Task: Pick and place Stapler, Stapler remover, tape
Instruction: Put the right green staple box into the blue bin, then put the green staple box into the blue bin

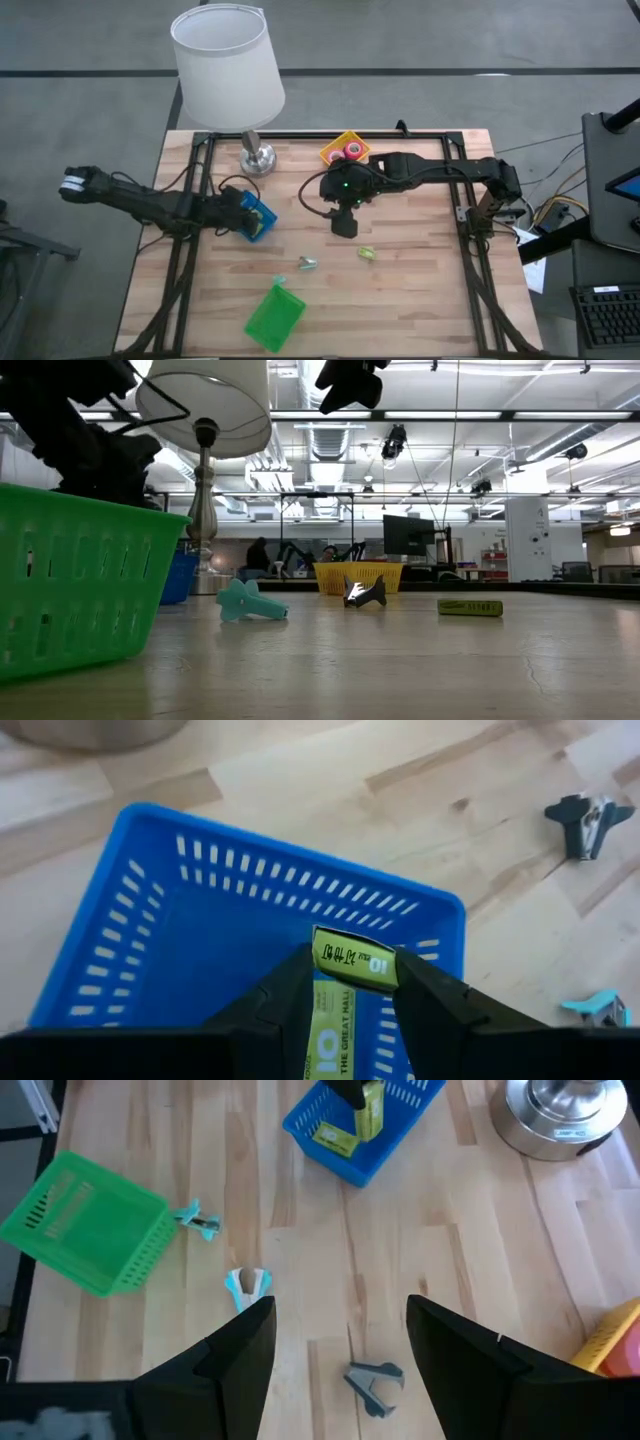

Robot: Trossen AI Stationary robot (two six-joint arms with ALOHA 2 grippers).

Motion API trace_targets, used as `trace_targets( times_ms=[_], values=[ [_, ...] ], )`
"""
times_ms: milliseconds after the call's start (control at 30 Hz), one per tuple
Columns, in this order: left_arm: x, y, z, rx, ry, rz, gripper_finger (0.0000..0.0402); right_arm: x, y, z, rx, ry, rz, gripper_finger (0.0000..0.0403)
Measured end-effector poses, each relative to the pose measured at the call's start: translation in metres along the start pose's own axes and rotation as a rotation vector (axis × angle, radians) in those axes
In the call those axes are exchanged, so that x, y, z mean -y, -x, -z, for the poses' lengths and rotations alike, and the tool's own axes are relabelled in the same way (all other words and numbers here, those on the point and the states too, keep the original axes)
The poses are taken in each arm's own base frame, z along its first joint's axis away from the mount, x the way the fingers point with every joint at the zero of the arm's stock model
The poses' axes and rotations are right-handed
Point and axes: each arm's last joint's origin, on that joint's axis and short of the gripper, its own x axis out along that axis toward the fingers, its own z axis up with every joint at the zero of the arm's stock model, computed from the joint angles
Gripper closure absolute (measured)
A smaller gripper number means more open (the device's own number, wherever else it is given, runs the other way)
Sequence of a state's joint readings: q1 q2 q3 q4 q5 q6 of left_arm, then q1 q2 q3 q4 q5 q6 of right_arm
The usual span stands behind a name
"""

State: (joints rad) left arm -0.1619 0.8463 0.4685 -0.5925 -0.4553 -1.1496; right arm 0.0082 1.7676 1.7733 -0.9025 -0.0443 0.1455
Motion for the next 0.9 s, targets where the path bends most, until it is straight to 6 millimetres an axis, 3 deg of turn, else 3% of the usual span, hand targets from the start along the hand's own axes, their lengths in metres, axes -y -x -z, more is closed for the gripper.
trace_targets(
  times_ms=[233, 400, 700, 900],
  values=[
    [-0.007, -0.014, 0.011, 0.02, -0.025, 0.044, 0.027, 0.001, 0.0, -0.003, 0.029, -0.01, 0.02, 0.0184],
    [-0.009, -0.017, 0.014, -0.015, -0.024, 0.065, 0.024, 0.0, -0.001, -0.003, 0.028, -0.032, 0.019, 0.0184],
    [-0.002, -0.012, 0.013, -0.133, 0.022, 0.148, 0.0173, 0.001, -0.002, -0.001, 0.02, -0.035, 0.021, 0.0184],
    [0.01, -0.001, 0.002, -0.105, 0.053, 0.216, 0.0164, 0.005, -0.016, 0.015, -0.078, -0.092, 0.041, 0.0184]
  ],
)
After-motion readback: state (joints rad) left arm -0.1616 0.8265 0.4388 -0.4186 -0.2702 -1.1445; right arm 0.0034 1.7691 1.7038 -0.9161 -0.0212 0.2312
